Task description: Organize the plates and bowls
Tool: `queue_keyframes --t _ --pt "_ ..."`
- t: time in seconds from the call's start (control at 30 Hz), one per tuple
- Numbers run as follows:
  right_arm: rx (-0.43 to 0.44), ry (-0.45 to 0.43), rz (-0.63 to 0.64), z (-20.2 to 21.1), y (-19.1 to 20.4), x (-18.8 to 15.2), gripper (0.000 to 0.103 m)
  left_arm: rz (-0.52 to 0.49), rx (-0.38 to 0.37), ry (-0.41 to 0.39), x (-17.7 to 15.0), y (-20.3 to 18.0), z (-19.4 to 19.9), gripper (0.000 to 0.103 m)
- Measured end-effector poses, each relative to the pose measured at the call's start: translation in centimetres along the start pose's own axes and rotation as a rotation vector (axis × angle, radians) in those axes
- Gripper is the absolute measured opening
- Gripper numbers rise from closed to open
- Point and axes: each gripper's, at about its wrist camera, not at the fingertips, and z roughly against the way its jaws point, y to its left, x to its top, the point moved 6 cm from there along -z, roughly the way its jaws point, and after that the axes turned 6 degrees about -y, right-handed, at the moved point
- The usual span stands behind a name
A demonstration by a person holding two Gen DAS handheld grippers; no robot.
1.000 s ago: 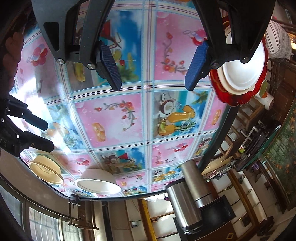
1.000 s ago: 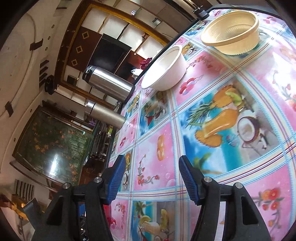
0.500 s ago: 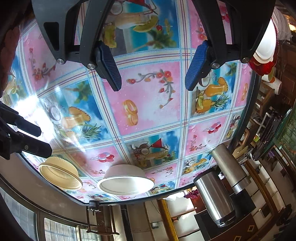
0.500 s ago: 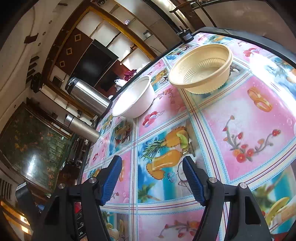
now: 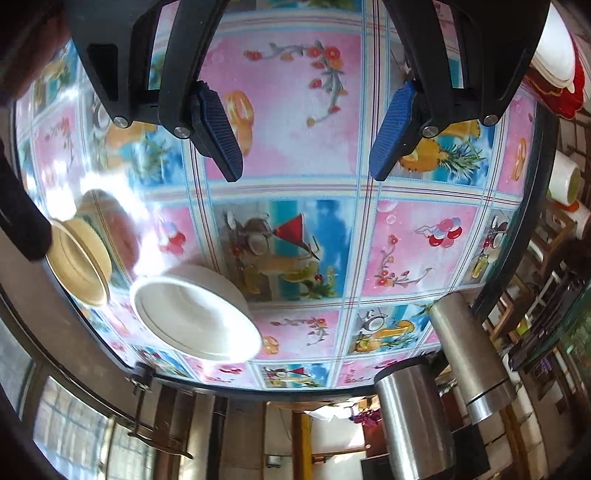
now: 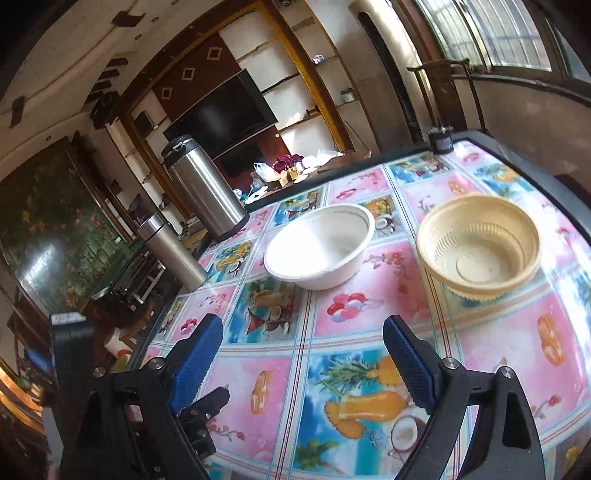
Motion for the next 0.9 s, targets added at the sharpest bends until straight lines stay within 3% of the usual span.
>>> queue_keyframes --t 0.1,0.17,0.27,0.4,0.57,0.7,0.77,0.9 --pt "-0.024 -0.049 0.038 -0.7 0.7 1.5 0.090 0.062 0.019 0.009 0.2 1.7 0.3 0.071" --pt "-0.025 -0.092 0.010 -0.4 0.4 2.3 0.090 0.031 0.047 -0.021 -0.8 2.0 1.9 0.071" --pt "-0.025 -0.153 -0.059 1.4 -0.5 2.0 0.092 -0.053 0.048 -0.004 -3.9 1.8 4.1 0.071" --pt "-0.049 -0.139 -0.172 5.0 -3.7 0.7 0.092 -0.091 -0.018 0.025 -8.8 2.0 7.8 0.071" --pt "-0.230 -0.197 -0.165 14.2 -9.2 1.5 0.092 -0.176 -0.137 0.078 -13.3 3.2 14.7 0.071" --pt "-0.424 -0.341 -0.102 24.7 -12.6 4.9 0.092 -0.182 -0.177 -0.005 -11.6 4.7 23.5 0.071" --pt "-0.467 -0.418 -0.113 30.0 -13.4 7.0 0.092 -0.172 -0.205 -0.040 -9.7 5.1 28.0 0.071" --pt "-0.560 -0.563 -0.028 39.4 -10.9 12.4 0.096 -0.173 -0.182 -0.178 -4.9 5.2 37.5 0.071"
